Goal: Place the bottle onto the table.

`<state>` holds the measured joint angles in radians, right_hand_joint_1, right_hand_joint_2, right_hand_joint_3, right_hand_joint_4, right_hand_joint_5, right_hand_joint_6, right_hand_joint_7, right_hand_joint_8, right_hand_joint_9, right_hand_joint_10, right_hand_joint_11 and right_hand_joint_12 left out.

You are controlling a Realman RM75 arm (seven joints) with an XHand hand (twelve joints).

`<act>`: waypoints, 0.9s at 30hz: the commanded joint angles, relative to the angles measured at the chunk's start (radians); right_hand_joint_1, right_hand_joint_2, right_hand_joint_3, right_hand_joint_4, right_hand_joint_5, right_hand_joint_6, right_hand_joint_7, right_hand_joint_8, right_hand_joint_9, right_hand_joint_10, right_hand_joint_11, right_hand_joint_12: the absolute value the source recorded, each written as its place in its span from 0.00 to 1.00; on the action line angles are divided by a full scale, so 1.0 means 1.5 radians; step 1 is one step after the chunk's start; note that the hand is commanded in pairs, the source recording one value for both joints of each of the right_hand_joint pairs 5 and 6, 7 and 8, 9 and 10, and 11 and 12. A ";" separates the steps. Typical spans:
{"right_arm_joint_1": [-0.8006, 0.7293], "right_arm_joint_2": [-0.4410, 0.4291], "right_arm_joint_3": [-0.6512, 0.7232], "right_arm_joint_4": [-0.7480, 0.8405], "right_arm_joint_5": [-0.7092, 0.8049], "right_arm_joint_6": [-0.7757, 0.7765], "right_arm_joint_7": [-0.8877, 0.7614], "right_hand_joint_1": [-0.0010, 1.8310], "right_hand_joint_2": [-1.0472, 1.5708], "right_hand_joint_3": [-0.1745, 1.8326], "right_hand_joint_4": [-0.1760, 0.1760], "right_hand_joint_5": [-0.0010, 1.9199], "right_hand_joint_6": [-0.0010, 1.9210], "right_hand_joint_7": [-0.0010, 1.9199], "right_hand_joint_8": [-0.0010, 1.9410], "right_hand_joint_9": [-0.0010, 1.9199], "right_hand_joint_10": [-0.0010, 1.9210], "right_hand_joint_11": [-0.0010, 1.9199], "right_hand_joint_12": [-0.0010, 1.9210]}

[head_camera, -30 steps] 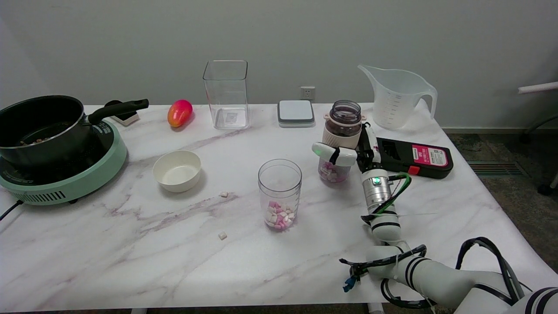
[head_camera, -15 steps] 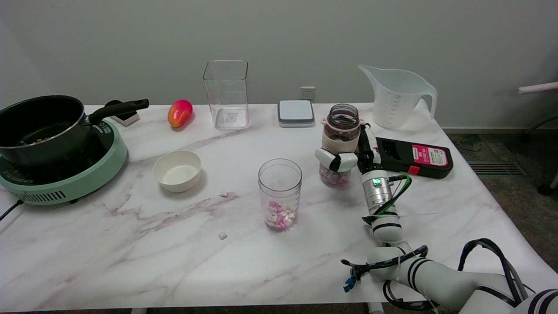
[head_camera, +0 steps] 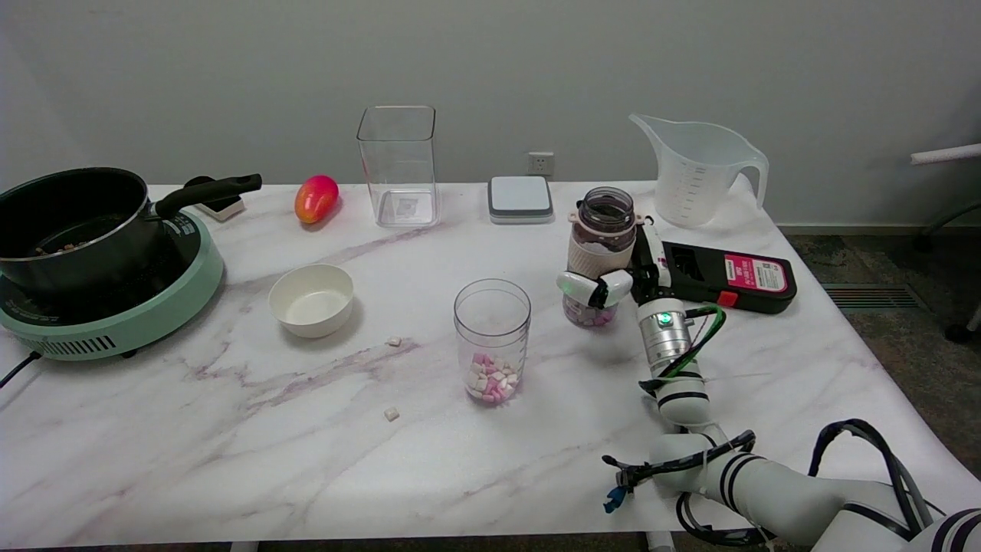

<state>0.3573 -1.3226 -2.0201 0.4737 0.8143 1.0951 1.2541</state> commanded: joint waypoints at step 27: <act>-0.142 0.071 0.031 0.272 0.005 -0.075 -0.136 0.64 0.11 0.49 0.50 0.04 0.04 0.28 0.28 0.26 0.26 0.27 0.27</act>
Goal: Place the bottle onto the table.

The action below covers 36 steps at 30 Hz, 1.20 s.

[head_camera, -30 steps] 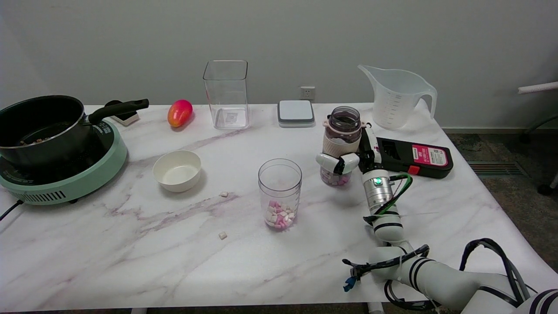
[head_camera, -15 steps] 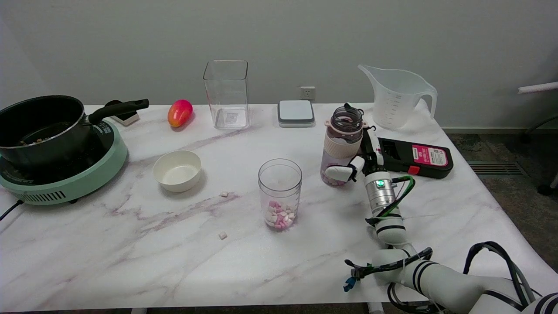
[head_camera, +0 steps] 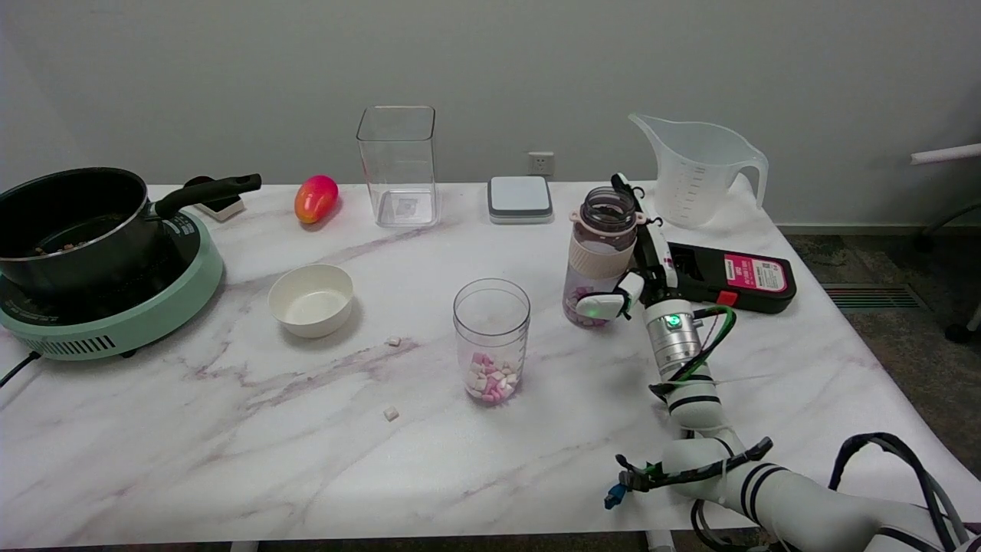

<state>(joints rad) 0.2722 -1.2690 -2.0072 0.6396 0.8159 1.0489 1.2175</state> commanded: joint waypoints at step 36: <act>-0.361 0.203 0.392 0.485 0.056 -0.119 -0.217 0.77 0.19 0.74 0.50 0.00 0.00 0.28 0.28 0.26 0.26 0.22 0.22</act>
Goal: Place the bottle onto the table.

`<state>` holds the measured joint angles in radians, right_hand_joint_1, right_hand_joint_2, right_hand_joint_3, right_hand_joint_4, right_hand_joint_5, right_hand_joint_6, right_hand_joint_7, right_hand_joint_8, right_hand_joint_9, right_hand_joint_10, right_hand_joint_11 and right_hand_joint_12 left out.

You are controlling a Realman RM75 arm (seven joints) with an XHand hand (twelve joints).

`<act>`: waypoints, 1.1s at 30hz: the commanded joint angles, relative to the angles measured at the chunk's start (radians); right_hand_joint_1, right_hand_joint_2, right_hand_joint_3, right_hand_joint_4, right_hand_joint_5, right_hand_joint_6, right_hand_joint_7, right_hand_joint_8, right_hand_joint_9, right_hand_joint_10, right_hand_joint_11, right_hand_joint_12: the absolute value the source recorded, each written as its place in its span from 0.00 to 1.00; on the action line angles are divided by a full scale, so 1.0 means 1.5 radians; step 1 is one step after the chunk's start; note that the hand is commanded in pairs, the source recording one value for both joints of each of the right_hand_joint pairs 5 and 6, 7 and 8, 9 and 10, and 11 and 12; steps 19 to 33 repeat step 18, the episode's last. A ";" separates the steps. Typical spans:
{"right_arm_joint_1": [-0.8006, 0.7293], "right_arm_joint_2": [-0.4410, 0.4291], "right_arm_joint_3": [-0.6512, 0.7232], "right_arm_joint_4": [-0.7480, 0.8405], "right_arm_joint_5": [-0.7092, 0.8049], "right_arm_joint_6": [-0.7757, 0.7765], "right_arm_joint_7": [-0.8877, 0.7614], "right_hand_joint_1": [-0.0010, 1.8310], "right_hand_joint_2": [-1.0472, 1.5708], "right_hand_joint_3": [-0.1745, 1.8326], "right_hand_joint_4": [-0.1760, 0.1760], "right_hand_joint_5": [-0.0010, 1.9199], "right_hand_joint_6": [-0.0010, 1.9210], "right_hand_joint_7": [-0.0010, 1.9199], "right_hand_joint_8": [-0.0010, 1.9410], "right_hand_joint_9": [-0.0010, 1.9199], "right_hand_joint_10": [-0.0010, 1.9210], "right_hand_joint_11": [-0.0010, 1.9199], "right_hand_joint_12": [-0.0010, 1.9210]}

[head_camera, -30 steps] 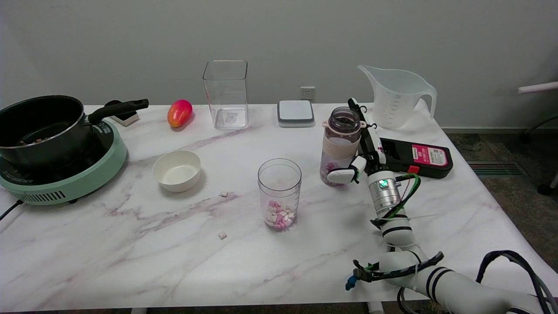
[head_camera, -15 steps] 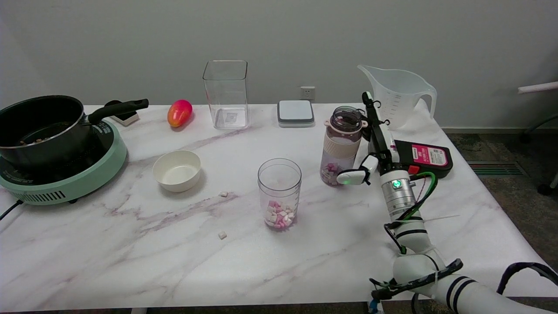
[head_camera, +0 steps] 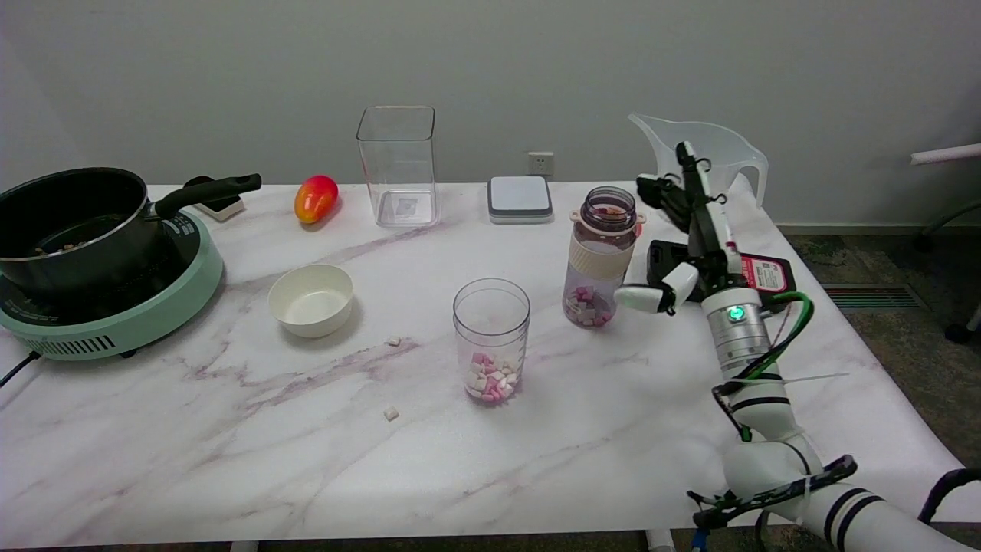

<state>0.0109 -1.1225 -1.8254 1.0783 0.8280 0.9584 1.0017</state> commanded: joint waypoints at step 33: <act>-0.238 0.101 0.511 0.191 0.180 0.037 -0.159 0.72 0.43 0.61 0.50 0.18 0.18 0.47 0.46 0.34 0.34 0.33 0.33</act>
